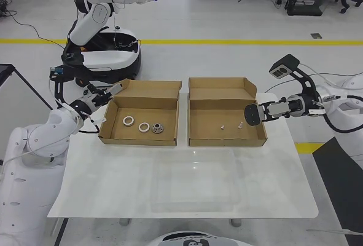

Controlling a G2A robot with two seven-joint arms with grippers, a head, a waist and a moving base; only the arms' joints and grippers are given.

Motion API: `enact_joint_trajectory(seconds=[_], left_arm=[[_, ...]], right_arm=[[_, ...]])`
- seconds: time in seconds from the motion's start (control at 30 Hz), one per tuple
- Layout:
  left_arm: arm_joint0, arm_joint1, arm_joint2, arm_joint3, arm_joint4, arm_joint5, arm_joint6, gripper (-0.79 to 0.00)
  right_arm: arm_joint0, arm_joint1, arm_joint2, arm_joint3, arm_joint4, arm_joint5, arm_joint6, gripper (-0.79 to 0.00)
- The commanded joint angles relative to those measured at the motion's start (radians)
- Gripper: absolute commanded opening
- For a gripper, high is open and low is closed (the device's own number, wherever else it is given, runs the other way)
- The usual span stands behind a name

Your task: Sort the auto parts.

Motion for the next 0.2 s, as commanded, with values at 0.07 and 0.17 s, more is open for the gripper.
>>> enact_joint_trajectory(seconds=[0.07,0.17], left_arm=[[0.000,0.000,0.000,0.000,0.000,0.000,0.000,0.000],[0.000,0.000,0.000,0.000,0.000,0.000,0.000,0.000]], right_arm=[[0.000,0.000,0.000,0.000,0.000,0.000,0.000,0.000],[0.000,0.000,0.000,0.000,0.000,0.000,0.000,-0.001]])
